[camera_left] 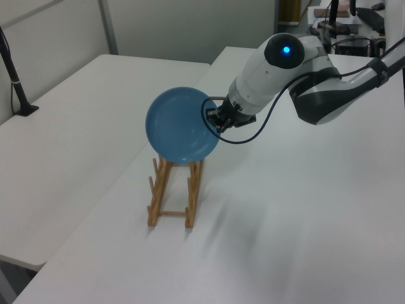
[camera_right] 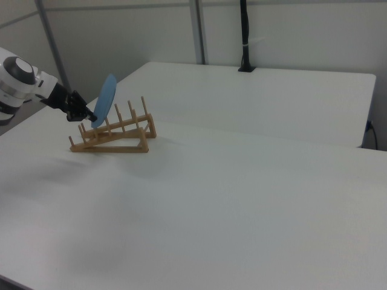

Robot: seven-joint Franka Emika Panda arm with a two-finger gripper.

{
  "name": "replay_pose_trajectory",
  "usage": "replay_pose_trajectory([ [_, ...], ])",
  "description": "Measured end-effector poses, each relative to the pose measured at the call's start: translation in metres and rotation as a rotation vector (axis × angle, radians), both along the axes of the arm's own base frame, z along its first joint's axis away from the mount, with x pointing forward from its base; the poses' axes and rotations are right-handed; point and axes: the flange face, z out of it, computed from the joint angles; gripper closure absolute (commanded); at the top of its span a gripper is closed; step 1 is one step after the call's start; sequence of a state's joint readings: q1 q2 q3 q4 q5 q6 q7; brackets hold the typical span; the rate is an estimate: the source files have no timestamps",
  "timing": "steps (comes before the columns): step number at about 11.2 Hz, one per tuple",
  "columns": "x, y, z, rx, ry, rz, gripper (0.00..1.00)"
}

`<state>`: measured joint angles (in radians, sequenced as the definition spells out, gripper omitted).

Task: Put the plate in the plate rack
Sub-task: 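Push the plate down into the slot and settle it upright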

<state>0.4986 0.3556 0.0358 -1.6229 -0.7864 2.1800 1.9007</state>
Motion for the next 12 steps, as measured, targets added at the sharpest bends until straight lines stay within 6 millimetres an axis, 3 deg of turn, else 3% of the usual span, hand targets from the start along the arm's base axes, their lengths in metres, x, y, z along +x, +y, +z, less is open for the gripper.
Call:
replay_pose_trajectory([
  [12,0.01,0.0,0.004,0.174,0.074,-0.099,1.0],
])
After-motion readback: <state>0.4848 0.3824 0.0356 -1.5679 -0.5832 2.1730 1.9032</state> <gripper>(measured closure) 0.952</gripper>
